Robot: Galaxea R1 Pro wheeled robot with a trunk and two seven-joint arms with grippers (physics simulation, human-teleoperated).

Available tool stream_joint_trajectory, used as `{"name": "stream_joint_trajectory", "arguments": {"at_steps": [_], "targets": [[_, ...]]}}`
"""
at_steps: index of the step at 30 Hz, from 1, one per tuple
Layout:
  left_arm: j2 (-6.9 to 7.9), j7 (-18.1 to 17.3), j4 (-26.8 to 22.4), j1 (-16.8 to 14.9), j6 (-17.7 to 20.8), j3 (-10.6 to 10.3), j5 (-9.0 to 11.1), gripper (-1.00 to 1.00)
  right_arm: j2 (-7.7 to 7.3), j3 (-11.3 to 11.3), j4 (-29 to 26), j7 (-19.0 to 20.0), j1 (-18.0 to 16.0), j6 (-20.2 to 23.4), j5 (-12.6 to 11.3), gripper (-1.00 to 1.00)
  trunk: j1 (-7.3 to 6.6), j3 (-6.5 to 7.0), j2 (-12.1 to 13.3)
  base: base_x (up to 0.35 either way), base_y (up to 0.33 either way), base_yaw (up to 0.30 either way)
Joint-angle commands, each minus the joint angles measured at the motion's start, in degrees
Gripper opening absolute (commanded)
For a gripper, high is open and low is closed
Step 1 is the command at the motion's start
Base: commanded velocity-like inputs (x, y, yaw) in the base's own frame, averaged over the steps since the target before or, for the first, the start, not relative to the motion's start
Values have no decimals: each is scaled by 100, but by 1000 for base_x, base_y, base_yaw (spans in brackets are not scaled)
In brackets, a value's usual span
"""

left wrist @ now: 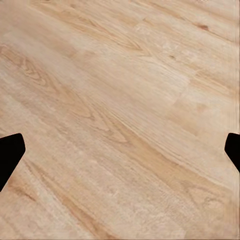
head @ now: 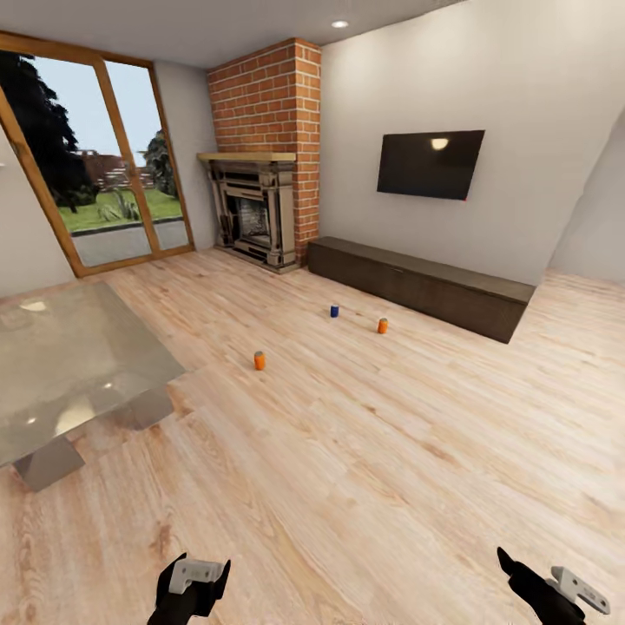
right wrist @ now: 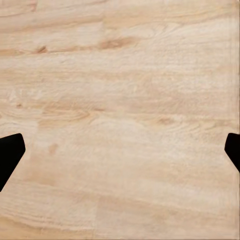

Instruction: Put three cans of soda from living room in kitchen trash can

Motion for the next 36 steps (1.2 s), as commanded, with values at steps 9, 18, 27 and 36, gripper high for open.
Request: {"name": "stream_joint_trajectory", "arguments": {"at_steps": [9,18,27,36], "targets": [[-6,-6,-136,15,4,2,1,100,-6,-1,-10,0,3,0,2,100,0,26,0,-20,-100,-247],[-6,0,-111,-8,6,38,-3,100,-2,0,-15,0,3,0,2,100,0,54,0,-2,-9,-246],[-6,0,-166,-9,6,14,9,100,5,0,-16,0,3,0,3,100,0,83,0,0,-1,-230],[-13,-3,-191,-1,6,11,9,100,-7,0,-16,0,3,0,3,100,0,110,0,0,0,-211]]}}
